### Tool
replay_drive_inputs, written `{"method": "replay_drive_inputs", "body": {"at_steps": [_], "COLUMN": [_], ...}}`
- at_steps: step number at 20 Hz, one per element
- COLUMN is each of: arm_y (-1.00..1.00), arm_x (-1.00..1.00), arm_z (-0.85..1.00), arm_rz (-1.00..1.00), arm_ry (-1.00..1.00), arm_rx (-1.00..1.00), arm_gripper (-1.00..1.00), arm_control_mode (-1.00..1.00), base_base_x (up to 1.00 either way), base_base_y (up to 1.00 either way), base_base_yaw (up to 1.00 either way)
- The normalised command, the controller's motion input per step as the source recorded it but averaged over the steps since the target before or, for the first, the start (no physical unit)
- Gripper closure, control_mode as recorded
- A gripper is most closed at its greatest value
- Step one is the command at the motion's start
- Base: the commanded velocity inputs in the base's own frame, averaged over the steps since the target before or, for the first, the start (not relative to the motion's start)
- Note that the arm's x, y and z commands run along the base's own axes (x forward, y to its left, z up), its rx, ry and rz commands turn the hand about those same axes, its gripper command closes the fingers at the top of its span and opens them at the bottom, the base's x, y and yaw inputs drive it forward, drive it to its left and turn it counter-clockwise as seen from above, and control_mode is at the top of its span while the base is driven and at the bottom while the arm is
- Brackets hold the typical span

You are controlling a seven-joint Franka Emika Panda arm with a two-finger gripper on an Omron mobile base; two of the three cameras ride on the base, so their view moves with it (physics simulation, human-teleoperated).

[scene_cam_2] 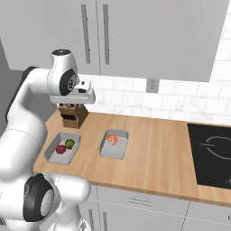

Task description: Take the meat container that has the shrimp and place it on the second highest rack of the freezer. Then take the vegetable container that has the tomato and lime and place it on the highest rack of the freezer.

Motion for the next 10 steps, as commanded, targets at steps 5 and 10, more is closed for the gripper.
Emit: {"method": "replay_drive_inputs", "body": {"at_steps": [5,10], "arm_y": [0.0,-0.23], "arm_x": [-0.24,-0.41], "arm_z": [-0.01,-0.27], "arm_rz": [0.0,-0.09], "arm_ry": [-0.03,0.05], "arm_rx": [0.0,0.0], "arm_gripper": [-1.0,-1.0], "arm_control_mode": [-1.0,-1.0], "base_base_x": [0.0,0.0], "base_base_y": [0.0,0.0], "base_base_yaw": [0.0,0.0]}}
